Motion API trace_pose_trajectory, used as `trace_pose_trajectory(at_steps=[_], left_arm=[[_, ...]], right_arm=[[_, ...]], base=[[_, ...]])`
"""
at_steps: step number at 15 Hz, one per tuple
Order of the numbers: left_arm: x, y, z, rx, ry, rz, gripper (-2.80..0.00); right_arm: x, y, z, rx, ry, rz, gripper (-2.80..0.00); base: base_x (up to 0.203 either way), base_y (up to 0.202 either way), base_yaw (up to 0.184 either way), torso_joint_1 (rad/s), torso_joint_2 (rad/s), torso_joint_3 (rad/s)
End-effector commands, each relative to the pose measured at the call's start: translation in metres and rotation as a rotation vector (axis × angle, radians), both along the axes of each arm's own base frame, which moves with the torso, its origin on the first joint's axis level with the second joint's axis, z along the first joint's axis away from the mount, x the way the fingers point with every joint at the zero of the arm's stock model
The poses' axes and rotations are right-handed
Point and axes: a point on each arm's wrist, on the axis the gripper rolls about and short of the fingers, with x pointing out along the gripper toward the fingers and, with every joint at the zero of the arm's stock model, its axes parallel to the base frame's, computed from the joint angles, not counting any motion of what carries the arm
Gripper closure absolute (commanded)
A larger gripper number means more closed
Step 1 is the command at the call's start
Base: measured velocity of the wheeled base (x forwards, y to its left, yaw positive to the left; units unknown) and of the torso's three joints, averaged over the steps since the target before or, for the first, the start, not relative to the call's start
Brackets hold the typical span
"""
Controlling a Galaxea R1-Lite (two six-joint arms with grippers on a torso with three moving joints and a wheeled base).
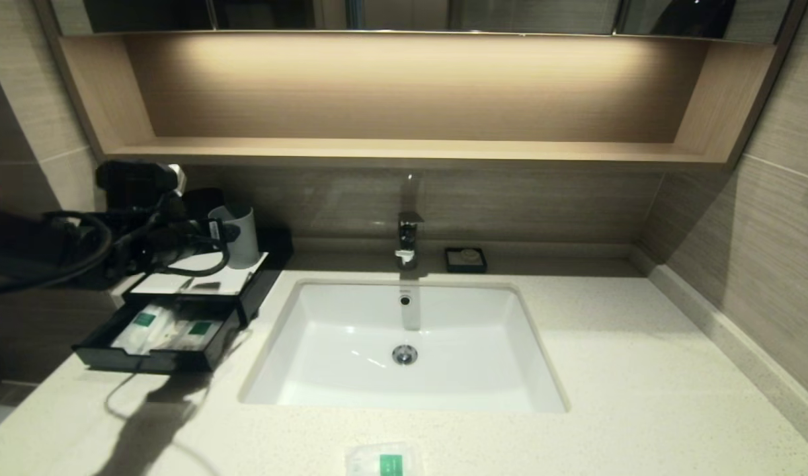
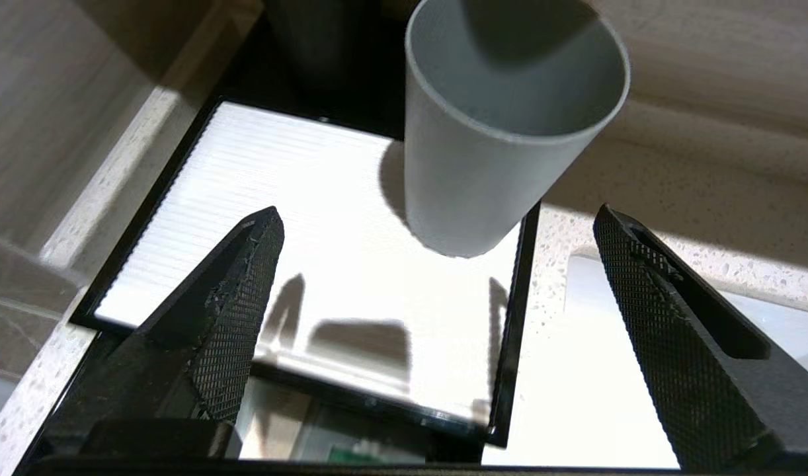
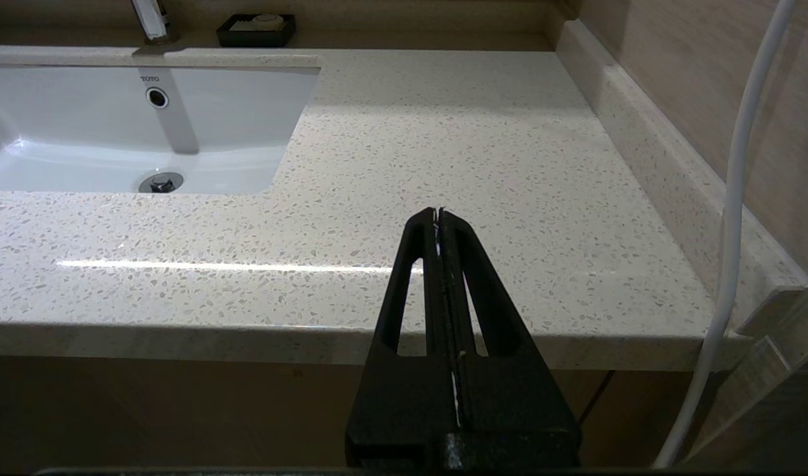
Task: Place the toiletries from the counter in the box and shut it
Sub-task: Place the cup on the storage box
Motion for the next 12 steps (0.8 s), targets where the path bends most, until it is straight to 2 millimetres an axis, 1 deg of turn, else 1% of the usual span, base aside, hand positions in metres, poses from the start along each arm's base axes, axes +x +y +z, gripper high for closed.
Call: trace_pose_trajectory(at_steps=[1,2,4,6,8,12], left_arm=[[-0.017,0.000,0.003,-0.004,-0.005,0.006,-2.80],[-0.022,0.000,0.003,-0.004,-0.001,0.005,0.00],[-0.027,0.000,-0.003,-0.003,0.017,0.001,0.00],[-0.031,-0.001,-0.014,-0.006,0.058,-0.009,0.00],[-0.032,-0.005,-0.023,-0.009,0.060,-0.018,0.00],[-0.035,-0.024,-0.031,-0.011,0.037,-0.072,0.00]], right_arm=[[0.000,0.000,0.000,-0.001,0.002,0.001,0.00],[0.000,0.000,0.000,-0.001,0.002,0.000,0.00],[0.000,0.000,0.000,-0.001,0.002,0.000,0.00],[0.000,0.000,0.000,-0.001,0.001,0.000,0.00],[0.000,0.000,0.000,-0.001,0.002,0.000,0.00],[0.000,0.000,0.000,-0.001,0.002,0.001,0.00]], base=[[0.000,0.000,0.000,0.000,0.00,0.000],[0.000,0.000,0.000,0.000,0.00,0.000],[0.000,0.000,0.000,0.000,0.00,0.000],[0.000,0.000,0.000,0.000,0.00,0.000],[0.000,0.000,0.000,0.000,0.00,0.000],[0.000,0.000,0.000,0.000,0.00,0.000]])
